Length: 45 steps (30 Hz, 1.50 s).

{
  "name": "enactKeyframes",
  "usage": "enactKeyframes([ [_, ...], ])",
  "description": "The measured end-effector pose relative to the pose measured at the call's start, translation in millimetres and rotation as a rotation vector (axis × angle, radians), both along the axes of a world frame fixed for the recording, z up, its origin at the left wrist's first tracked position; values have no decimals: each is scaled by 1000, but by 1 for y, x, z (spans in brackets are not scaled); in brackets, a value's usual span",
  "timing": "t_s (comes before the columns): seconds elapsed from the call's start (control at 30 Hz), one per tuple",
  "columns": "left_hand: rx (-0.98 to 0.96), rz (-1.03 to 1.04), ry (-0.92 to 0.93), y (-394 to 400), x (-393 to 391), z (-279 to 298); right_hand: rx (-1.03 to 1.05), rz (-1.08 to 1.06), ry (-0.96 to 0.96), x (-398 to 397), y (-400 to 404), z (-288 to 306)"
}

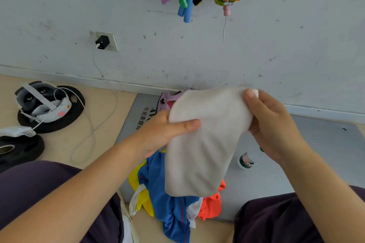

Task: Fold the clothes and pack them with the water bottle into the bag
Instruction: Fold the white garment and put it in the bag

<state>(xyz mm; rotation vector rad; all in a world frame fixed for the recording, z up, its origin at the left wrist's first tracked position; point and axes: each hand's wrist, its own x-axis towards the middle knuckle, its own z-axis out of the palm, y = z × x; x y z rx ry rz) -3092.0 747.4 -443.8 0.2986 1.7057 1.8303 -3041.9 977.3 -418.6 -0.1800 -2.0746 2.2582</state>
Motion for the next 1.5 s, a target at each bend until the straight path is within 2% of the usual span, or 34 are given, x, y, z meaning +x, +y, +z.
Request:
enactKeyframes([
  [0.03, 32, 36, -11, 0, -1, -1, -46, 68, -43, 0, 0, -3],
  [0.13, 84, 61, -24, -3, -5, 0, -15, 262, -159, 3, -5, -9],
  [0.2, 42, 94, 1, -3, -7, 0, -1, 224, -187, 3, -6, -11],
  [0.33, -88, 190, 97, 0, -8, 1, 136, 79, -122, 4, -7, -8],
  [0.4, -100, 209, 110, 1, -7, 2, 136, 65, -107, 4, -8, -7],
  [0.6, -59, 305, 57, -3, -8, 1, 57, 345, -183, 4, -4, -6],
  [0.73, -74, 326, 89, -4, -9, 2, 68, 198, -86, 2, -6, -3],
  [0.83, -58, 428, 121, 0, -10, 0, 70, 34, -69, 1, -6, -3],
  [0.9, -17, 478, 126, 0, -12, 1, 78, 2, -46, 2, -7, -5],
  [1.03, 18, 401, 186, -6, -14, 5, 110, 34, -30, 3, -10, -3],
  [1.17, 10, 174, 233, -12, -15, 3, 107, 76, -59, 2, -4, -3],
  [1.27, -121, 160, 335, -12, -18, -2, 237, 96, -87, 1, -4, -8],
  [1.5, -402, 228, 457, -10, -23, -10, 928, 11, -36, -1, -8, -16],
])
